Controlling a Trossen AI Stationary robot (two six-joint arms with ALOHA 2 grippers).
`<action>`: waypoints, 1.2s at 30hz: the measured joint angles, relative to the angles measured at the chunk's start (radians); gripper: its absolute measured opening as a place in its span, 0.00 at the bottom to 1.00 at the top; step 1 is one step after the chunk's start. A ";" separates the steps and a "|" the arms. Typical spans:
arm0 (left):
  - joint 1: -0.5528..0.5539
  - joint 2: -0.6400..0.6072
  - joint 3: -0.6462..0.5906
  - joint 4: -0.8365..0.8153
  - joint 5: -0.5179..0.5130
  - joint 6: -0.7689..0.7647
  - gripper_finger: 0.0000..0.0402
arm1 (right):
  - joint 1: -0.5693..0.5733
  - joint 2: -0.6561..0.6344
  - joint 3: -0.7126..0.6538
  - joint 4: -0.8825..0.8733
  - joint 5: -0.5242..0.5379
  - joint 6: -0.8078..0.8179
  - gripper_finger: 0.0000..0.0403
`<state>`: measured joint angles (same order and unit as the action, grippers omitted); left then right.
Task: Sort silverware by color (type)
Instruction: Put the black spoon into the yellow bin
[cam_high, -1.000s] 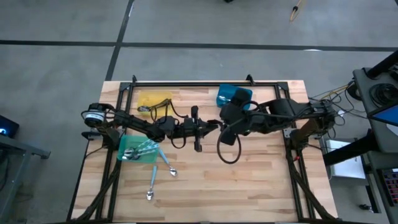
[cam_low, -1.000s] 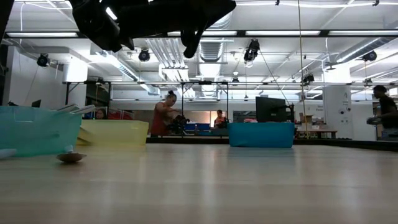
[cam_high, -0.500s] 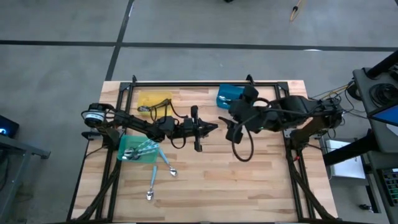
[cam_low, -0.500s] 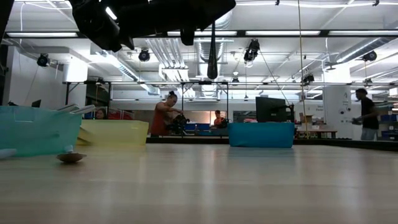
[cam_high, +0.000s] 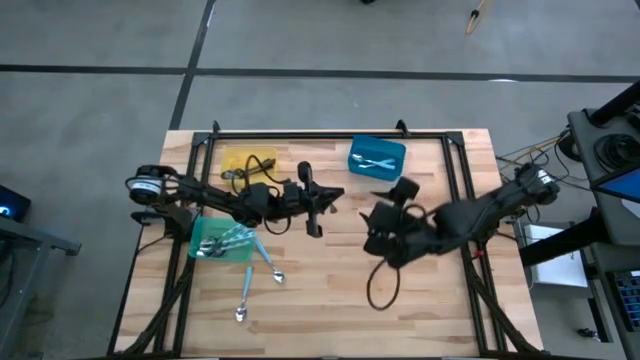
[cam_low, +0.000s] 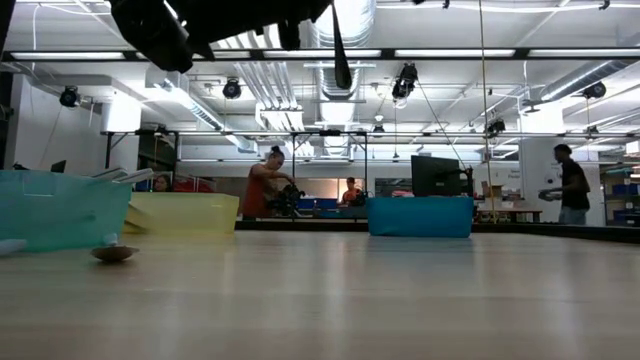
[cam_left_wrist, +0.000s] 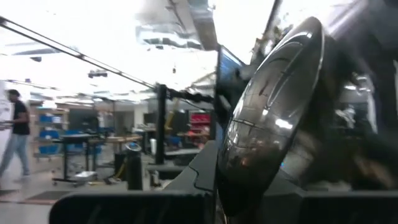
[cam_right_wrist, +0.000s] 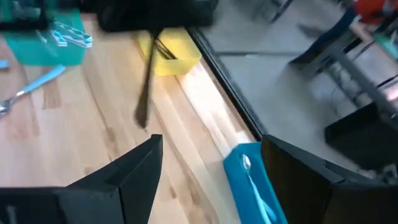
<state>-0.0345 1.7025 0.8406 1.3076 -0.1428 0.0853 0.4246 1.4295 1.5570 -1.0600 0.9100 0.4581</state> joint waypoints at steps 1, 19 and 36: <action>0.000 -0.004 0.000 0.007 -0.012 0.003 0.00 | 0.010 -0.003 -0.054 0.055 0.022 -0.004 0.65; -0.003 -0.031 0.001 0.031 0.082 -0.052 0.00 | -0.088 -0.004 -0.679 1.612 -0.033 -0.677 0.58; -0.003 -0.036 0.001 0.031 0.188 -0.096 0.00 | -0.180 -0.004 -0.695 1.619 -0.371 -0.523 0.30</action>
<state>-0.0376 1.6669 0.8413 1.3388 0.0448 -0.0105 0.2447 1.4254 0.8619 0.5594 0.5392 -0.0654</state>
